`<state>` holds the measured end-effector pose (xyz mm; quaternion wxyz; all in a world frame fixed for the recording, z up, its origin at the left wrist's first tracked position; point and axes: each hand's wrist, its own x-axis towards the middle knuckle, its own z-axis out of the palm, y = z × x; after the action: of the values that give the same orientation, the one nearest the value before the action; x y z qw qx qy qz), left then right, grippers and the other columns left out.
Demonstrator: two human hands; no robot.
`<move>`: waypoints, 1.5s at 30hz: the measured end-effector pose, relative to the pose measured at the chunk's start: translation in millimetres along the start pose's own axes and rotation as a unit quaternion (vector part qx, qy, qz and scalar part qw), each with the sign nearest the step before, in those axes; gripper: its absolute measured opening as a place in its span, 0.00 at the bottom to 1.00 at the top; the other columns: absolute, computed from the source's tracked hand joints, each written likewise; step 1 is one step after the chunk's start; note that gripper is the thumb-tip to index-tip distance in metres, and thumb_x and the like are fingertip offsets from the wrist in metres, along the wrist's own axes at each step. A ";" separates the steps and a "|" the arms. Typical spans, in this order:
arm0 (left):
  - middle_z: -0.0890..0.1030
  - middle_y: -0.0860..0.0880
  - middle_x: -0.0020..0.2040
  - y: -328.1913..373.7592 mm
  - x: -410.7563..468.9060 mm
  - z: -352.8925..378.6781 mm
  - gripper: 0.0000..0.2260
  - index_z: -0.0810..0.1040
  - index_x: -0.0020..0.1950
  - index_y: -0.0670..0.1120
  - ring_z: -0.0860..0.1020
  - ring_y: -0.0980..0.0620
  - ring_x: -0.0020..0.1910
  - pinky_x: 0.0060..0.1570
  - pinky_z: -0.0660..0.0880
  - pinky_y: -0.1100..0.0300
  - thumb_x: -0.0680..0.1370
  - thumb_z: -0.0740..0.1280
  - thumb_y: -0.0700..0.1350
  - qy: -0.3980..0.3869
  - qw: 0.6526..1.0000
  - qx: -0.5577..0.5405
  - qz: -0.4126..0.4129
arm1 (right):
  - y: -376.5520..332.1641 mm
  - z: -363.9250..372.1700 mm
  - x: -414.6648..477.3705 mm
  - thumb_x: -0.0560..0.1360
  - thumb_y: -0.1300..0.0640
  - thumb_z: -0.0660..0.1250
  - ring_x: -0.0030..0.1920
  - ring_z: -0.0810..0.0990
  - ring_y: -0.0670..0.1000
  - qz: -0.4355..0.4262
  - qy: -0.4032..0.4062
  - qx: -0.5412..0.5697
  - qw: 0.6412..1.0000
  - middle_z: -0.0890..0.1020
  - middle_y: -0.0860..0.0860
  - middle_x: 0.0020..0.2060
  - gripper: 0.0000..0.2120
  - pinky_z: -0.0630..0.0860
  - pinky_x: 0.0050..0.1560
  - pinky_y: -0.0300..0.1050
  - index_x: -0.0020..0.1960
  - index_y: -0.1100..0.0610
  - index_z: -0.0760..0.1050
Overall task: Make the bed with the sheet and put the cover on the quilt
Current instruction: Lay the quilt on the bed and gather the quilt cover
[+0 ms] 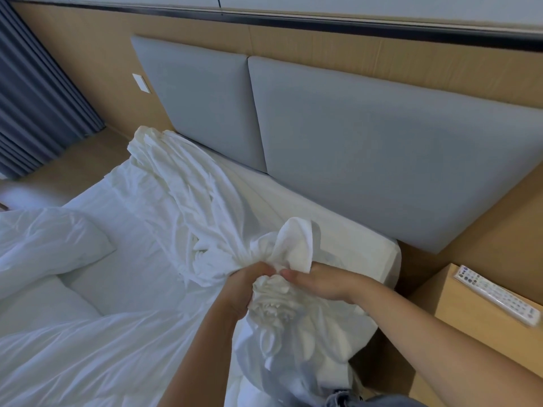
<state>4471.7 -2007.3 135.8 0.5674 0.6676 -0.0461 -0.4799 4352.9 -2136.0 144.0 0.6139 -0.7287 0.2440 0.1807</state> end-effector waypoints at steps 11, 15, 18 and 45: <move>0.77 0.47 0.24 -6.5 0.4 18.9 0.20 0.78 0.25 0.43 0.77 0.50 0.26 0.29 0.73 0.63 0.76 0.60 0.35 -0.081 0.993 0.035 -0.080 | -9.8 -24.5 -25.7 0.80 0.52 0.57 0.39 0.78 0.50 0.007 0.256 0.192 0.947 0.79 0.51 0.39 0.11 0.74 0.39 0.42 0.43 0.52 0.74; 0.81 0.49 0.28 -3.8 -5.8 18.6 0.11 0.81 0.30 0.44 0.79 0.52 0.32 0.35 0.76 0.61 0.72 0.68 0.38 -0.093 0.976 0.156 -0.119 | 1.3 -15.1 -18.7 0.80 0.52 0.56 0.37 0.74 0.50 0.000 0.295 0.131 0.947 0.75 0.50 0.35 0.13 0.68 0.38 0.42 0.39 0.55 0.70; 0.80 0.48 0.27 -2.7 -3.0 8.5 0.04 0.81 0.25 0.44 0.79 0.52 0.30 0.32 0.75 0.63 0.60 0.70 0.41 -0.086 0.982 0.157 -0.061 | 9.2 -16.4 -11.4 0.80 0.48 0.54 0.39 0.74 0.53 0.008 0.300 0.017 0.954 0.74 0.51 0.35 0.17 0.67 0.39 0.44 0.37 0.56 0.68; 0.80 0.45 0.27 -24.9 -7.3 26.0 0.06 0.83 0.32 0.41 0.80 0.51 0.26 0.31 0.77 0.59 0.64 0.66 0.34 -0.079 0.990 -0.098 -0.056 | -17.2 -4.2 -16.8 0.80 0.43 0.55 0.51 0.79 0.50 -0.025 0.184 0.135 0.973 0.81 0.51 0.51 0.19 0.74 0.55 0.44 0.55 0.55 0.77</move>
<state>4437.7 -2012.7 122.8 0.5972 0.5699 -0.0062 -0.5644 4349.0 -2135.8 168.1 0.6552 -0.6657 0.3571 -0.0066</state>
